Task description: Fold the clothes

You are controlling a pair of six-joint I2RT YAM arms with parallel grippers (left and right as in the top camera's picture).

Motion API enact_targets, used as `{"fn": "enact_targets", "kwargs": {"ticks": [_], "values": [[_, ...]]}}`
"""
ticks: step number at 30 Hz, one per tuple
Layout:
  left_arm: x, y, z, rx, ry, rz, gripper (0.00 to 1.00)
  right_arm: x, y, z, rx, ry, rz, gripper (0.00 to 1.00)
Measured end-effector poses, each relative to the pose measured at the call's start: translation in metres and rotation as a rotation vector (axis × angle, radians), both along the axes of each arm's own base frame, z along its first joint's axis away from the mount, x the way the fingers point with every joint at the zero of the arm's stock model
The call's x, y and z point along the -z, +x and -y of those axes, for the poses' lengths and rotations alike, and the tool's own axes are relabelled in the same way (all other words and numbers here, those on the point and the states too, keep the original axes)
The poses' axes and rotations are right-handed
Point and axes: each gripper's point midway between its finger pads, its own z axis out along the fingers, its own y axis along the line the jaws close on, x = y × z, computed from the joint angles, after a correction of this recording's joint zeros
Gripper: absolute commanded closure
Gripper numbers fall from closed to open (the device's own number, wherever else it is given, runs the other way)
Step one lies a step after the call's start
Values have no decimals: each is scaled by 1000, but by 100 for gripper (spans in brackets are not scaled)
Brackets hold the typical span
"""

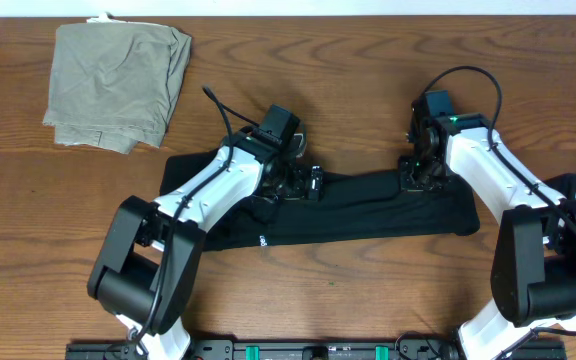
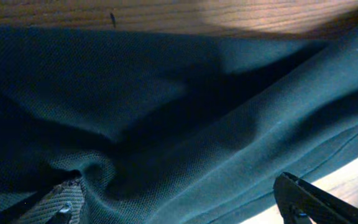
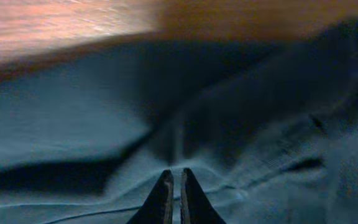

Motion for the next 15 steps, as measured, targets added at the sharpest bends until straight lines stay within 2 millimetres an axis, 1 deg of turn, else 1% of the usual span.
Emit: {"fn": "enact_targets", "kwargs": {"ticks": [5, 9, 15], "values": [[8, 4, 2, 0, -2, 4, 2, 0, 2, 12, 48, -24, 4, 97], [10, 6, 4, -6, -8, 4, 2, 0, 5, 17, 69, -19, 17, 97], [10, 9, 6, -16, -16, 8, 2, 0, 12, 9, 71, 27, 42, 96]]}}
